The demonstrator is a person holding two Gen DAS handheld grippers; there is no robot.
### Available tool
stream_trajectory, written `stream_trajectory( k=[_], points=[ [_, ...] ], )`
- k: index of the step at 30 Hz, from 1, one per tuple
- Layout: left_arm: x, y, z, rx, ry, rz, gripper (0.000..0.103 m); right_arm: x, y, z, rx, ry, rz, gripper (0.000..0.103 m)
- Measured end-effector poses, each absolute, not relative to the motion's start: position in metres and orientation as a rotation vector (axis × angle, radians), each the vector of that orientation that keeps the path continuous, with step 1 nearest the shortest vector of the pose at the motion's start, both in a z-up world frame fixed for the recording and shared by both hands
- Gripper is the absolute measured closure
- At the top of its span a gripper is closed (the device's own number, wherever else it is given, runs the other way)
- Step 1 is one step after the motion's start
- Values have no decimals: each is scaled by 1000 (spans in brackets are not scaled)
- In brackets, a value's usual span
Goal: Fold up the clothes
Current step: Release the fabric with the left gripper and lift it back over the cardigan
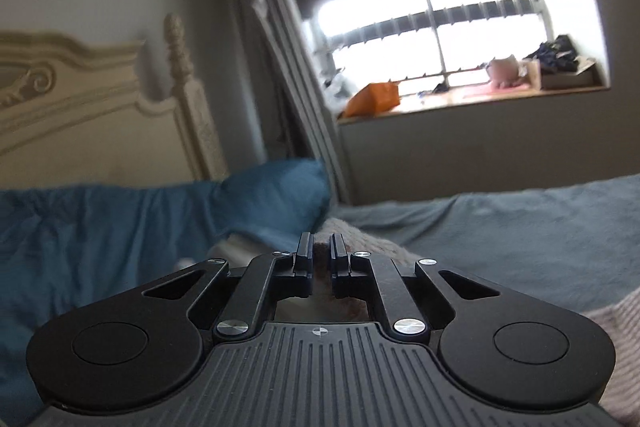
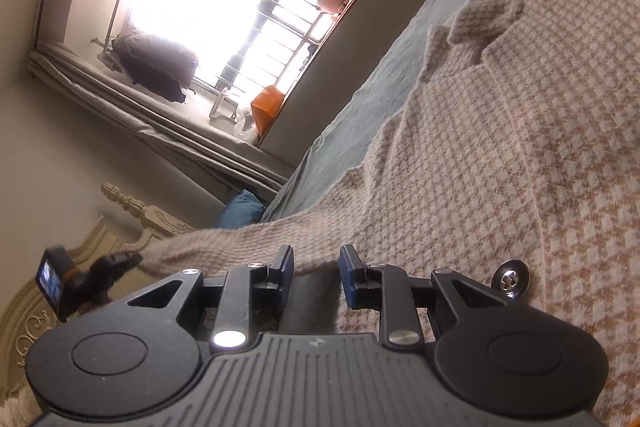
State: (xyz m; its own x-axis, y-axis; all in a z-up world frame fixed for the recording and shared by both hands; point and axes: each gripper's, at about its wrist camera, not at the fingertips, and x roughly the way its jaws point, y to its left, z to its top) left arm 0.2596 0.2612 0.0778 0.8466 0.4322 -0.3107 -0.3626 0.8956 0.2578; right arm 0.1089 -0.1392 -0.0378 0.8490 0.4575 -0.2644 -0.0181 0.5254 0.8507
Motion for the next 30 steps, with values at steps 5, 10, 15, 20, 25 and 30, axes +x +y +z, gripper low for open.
stream_trajectory(
  k=[5,10,15,20,25,30],
  points=[
    [262,294,28,127,493,484,90,110,-136,-45,975,542,285,76],
    [250,336,26,-86,555,544,82,115,-133,-49,945,558,275,76],
    [231,356,42,-148,514,537,81,125,-126,-64,912,617,262,76],
    [205,317,51,-101,444,304,80,128,-117,-66,868,638,265,76],
    [222,254,17,-123,518,-25,77,128,-107,-59,801,633,266,76],
    [256,210,-36,-195,629,-66,77,119,-101,-44,714,632,214,76]
  ],
)
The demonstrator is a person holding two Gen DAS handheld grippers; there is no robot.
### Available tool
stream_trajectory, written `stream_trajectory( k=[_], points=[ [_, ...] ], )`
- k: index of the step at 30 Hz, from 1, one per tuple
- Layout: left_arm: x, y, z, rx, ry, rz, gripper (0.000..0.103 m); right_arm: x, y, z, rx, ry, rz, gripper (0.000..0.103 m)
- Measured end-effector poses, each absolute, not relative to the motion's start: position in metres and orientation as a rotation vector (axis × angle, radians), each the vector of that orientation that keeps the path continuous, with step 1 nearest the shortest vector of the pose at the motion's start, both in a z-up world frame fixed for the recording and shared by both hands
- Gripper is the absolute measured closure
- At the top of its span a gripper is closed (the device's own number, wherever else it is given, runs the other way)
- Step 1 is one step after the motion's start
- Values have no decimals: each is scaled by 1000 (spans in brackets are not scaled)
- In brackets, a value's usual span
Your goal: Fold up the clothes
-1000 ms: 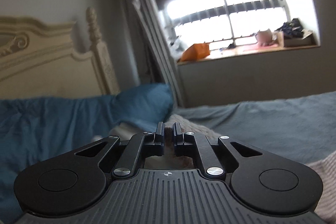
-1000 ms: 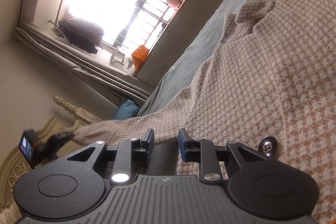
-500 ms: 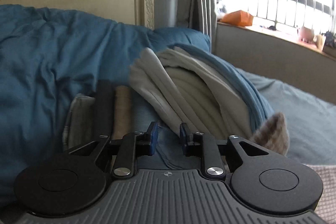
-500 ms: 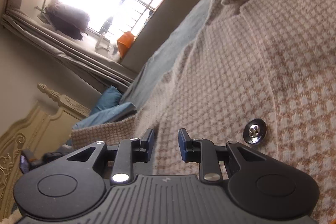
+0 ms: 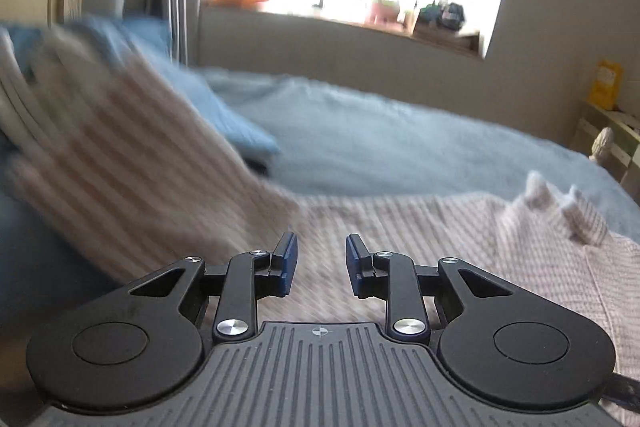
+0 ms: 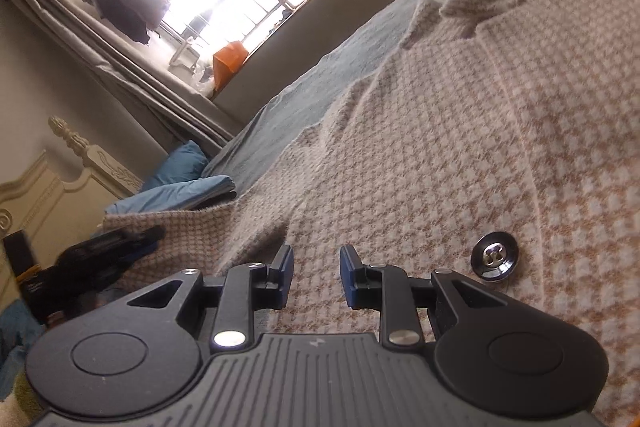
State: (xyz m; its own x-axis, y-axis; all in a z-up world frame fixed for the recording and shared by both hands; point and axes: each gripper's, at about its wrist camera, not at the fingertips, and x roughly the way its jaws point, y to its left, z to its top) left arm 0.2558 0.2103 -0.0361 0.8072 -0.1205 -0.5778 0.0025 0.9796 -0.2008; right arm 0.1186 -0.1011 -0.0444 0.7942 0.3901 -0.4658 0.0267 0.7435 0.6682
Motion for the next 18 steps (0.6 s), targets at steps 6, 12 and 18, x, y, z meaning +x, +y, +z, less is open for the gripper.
stream_trajectory(
  k=[6,12,18],
  points=[
    [272,174,-62,-281,648,-59,77,89,-101,-31,596,645,138,75],
    [268,168,-77,-337,667,-6,77,75,-109,-21,491,609,-6,75],
    [244,140,-64,-304,649,-129,76,82,-117,-18,366,620,-185,75]
  ],
)
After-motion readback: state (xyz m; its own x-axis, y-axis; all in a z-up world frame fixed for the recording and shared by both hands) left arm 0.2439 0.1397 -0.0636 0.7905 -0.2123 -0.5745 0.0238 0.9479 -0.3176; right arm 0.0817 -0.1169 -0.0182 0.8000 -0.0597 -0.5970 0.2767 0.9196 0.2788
